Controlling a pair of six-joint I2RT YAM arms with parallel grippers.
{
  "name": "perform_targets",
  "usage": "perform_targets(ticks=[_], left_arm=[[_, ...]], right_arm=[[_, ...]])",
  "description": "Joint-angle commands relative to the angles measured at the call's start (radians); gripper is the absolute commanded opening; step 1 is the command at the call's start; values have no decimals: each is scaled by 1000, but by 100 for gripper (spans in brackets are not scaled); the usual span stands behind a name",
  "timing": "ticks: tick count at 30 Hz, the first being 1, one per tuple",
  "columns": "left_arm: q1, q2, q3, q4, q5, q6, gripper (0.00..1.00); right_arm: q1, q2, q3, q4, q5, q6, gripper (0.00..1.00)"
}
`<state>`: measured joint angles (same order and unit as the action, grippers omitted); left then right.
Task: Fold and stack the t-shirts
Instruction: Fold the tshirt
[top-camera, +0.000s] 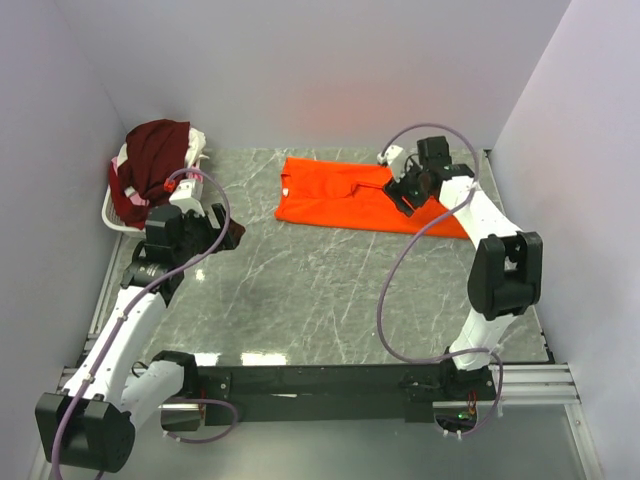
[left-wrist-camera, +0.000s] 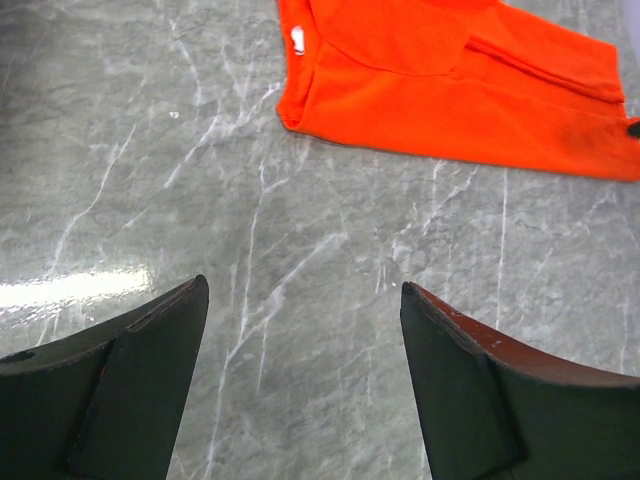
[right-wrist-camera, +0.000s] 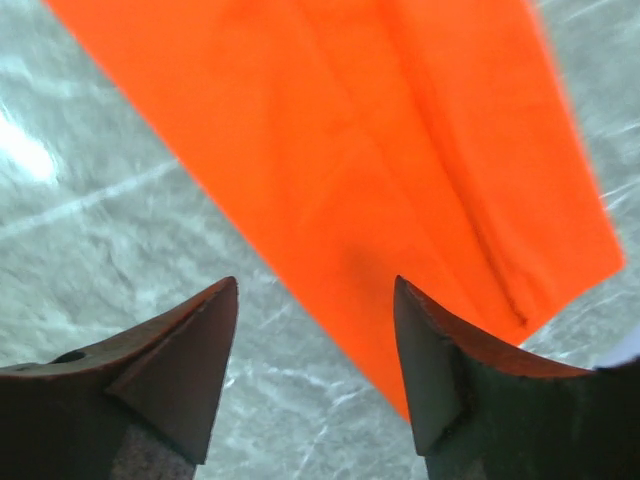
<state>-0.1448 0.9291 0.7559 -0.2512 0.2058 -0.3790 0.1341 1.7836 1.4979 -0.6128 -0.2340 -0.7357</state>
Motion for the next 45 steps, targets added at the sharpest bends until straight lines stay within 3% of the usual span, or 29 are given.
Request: perform_targets(ticks=[1,10,15,23,29,32,39,45], left_arm=[[4,-26,-4,44,41,6,83],[4,-35,-7,44,60,2,83],[4,-30,-6,46,70,2,83],[4,-30,-7,46,69,0,83],[4,-36,-7,46,69,0,83],[4,-41,-7,46,69,0,83],[4,-42,-7,47,73,-1,83],[4,-46,-9,52,78,-4,83]], right_arm=[[12,25,-97,30,76,-50,69],[87,106,-145,128,280,16,62],[91,163,-139,147,324,18,61],[98,217,-99,111,329,24,48],[98,250,-54,53,341,22,32],[98,261,-39,22,338,24,13],[122,192,-97,-36,283,47,2],[290,28,-284,-99,193,140,2]])
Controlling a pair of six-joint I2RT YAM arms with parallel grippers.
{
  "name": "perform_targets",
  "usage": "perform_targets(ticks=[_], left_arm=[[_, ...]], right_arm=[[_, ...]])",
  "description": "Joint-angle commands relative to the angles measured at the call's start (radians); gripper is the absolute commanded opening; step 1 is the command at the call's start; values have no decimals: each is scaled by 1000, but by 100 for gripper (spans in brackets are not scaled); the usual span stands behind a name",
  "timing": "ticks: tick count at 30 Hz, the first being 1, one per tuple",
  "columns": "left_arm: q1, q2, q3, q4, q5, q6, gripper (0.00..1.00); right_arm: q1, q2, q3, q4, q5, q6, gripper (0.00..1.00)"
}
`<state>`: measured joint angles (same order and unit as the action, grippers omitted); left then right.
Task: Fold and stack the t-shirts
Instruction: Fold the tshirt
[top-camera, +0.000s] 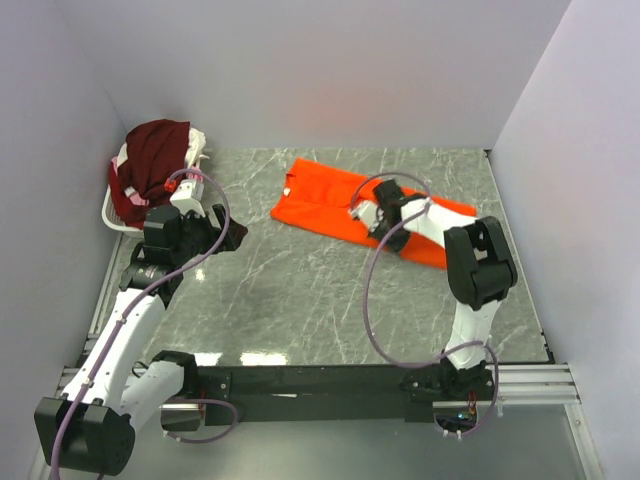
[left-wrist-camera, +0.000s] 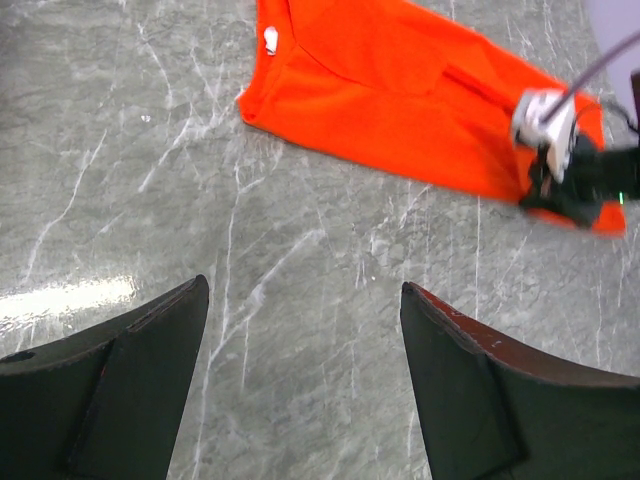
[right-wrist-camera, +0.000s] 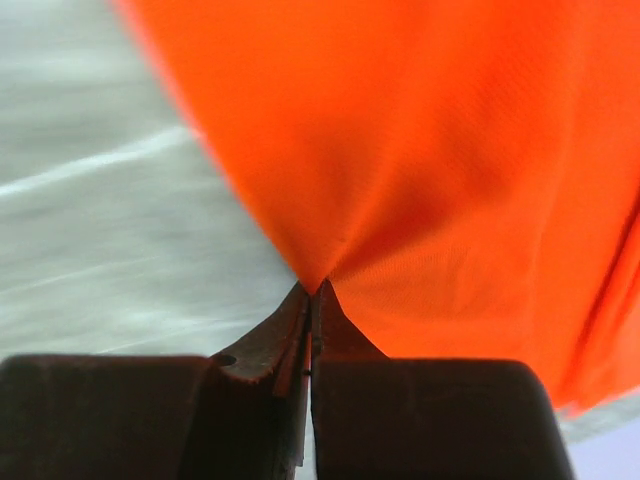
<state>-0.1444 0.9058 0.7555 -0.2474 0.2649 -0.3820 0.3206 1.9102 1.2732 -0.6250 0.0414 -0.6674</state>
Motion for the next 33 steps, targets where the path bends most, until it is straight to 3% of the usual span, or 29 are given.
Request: perform_targets(ticks=[1,4,5,6,8,11,17,20,26,33], left_arm=[[3,-22,-8,48,22,-1,83],[3,-21,-10,54,28,-6,83],[3,-19,-12,56,31,-6,83],[3,-16,-13,59,37,-11,83],[3,4,-25,82,59,-21,84],[3,85,-24,94,109,-75,84],[2,352,1,221,259,-283,78],[-9,523,68,240,297,-330,73],[-57,827,307,160,154,-324,68],[-89,1077,531,77,25,-343,53]], right_arm=[[138,-129,-107,-103,-90,93,2],[302,-160,-165,-120,-150,187,6],[392,-157,-164,-130,-169,207,16],[428,-154,-157,-143,-199,235,20],[495,-152,-118,-183,-201,233,39],[519,-186,-63,-231,-175,206,52],[402,-344,14,-303,-274,141,68],[267,-414,3,-271,-403,141,69],[-71,-523,-89,-171,-693,144,69],[-178,-625,-163,-143,-810,152,69]])
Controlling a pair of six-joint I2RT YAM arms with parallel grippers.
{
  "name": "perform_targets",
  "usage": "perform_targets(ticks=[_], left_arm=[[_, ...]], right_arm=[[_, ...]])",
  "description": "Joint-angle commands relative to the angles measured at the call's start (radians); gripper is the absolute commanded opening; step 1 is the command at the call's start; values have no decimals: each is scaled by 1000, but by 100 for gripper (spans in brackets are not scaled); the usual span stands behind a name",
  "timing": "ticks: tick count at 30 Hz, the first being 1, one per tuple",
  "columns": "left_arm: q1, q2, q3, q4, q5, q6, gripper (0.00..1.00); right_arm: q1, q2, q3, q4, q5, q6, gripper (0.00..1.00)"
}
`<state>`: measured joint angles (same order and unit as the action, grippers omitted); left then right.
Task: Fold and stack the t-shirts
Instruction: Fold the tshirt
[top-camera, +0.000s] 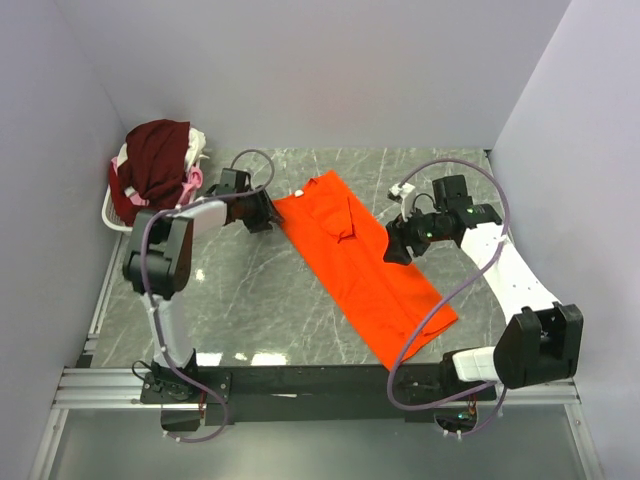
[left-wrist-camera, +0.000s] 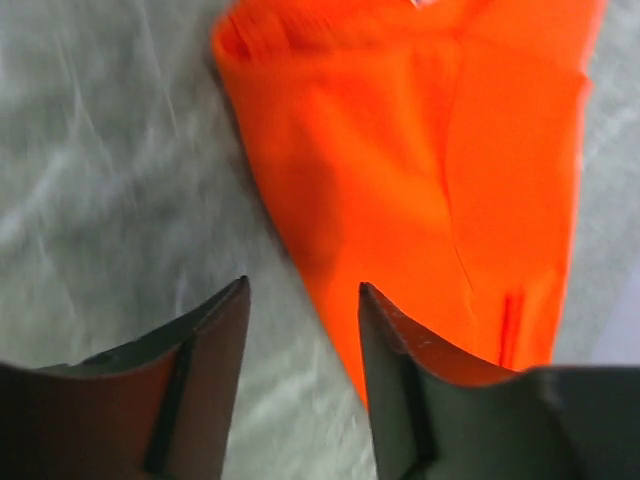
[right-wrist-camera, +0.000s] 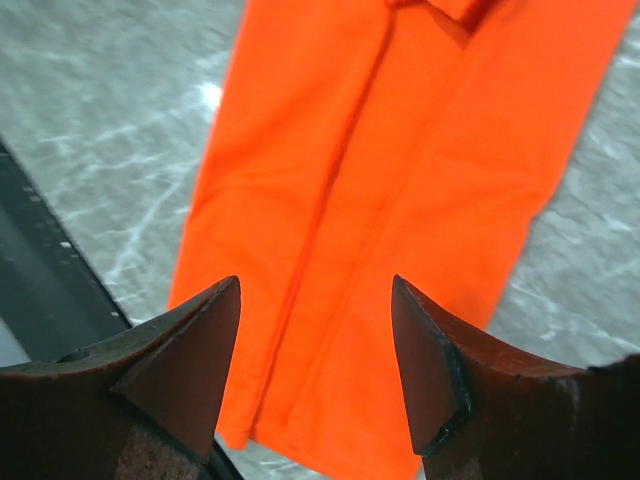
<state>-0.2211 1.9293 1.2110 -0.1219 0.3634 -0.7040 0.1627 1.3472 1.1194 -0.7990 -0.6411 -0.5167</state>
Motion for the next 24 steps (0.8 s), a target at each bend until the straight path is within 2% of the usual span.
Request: perform_targets(ticks=[1,7,12,17,20,21,23,24], left_arm=[[-14,103,131,-85,-86,-23,51],[-20,209,257,-139,-118,-20,45],[-18,298,390,-202,-129,-15,33],[21,395,550,-283,-158,3,8],[60,463,677,-315,-156,5,6],[68,509,762,-327,-149,9,6],[84,560,864,-376,-115,21,10],[88,604,962,-390,-104,27,12]], right_arm=[[-25,-63,-10,27,-135,1,69],[-49,-65,-7,9,-161,-6,68],[-55,-79,-15,14,-169,-3,68],[-63,-72,-13,7,-176,-5,68],[-63,-72,-12,6,-187,-3,68],[-63,-72,-13,9,-184,-3,68],[-61,-69,-15,11,-180,0,68],[-63,-68,-16,14,-174,0,68]])
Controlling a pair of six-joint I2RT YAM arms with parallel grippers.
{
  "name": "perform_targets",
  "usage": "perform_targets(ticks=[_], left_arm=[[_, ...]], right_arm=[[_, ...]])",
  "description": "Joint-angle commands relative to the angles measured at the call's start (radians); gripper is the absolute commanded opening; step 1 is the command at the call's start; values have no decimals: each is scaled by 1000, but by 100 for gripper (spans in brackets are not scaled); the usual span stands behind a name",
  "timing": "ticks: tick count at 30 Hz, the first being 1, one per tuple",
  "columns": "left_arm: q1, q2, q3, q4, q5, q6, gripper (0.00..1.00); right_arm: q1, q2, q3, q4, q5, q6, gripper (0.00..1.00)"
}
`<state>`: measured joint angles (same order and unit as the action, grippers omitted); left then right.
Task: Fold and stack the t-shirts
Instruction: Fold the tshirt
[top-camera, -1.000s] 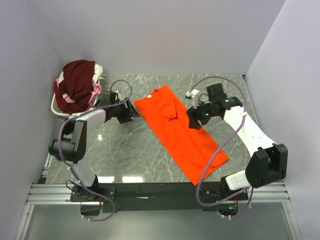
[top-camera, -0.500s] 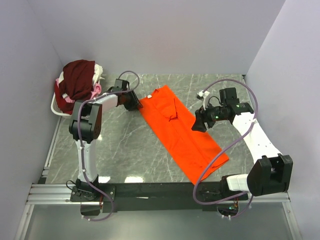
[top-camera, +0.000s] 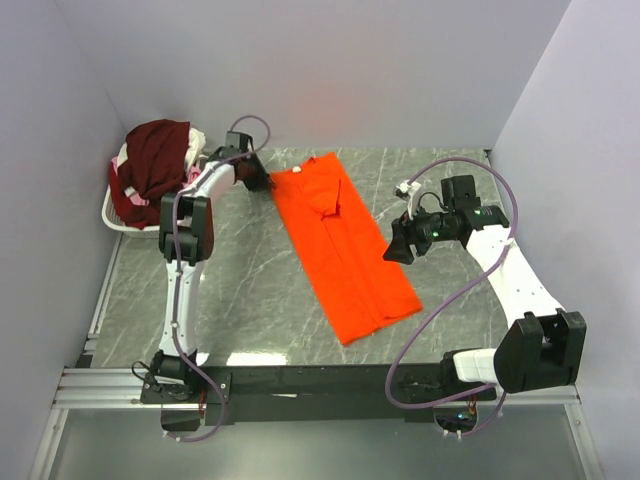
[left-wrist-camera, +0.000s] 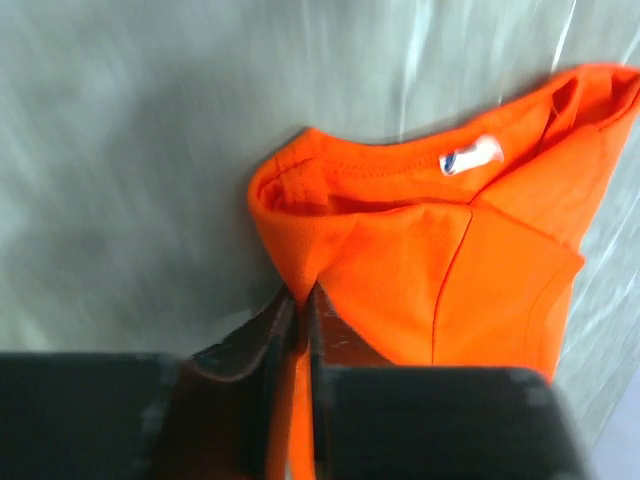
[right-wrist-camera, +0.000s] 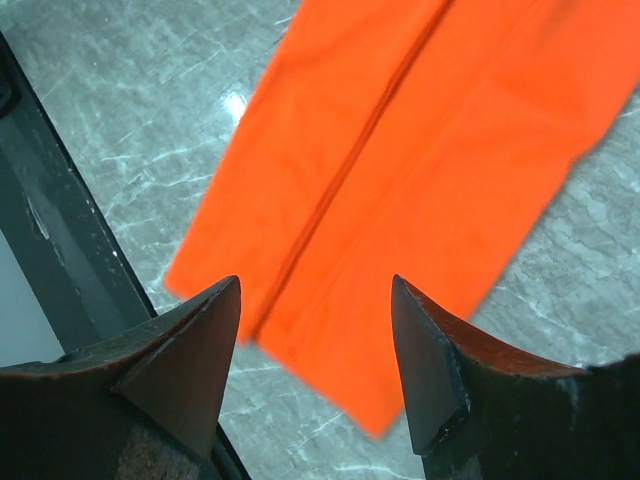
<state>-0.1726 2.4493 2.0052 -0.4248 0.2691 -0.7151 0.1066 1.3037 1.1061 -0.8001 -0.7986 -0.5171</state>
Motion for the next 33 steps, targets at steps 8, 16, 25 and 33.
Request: perform_targets(ticks=[8,16,25,33], left_arm=[[94,-53,184,35,49,63,50],[36,-675,-330,257,-30,380,83],[105,-1072,-749,364,226,330,96],[-419,-1243,-1041,251,102,739,98]], right_arm=[[-5,-32,-15,33,18,-4,68],[-5,-109,-58,82,70,-80,69],[-5,-271,-112,154,-13,-195,84],[-15,-270,-215,-147,-149,-862,98]])
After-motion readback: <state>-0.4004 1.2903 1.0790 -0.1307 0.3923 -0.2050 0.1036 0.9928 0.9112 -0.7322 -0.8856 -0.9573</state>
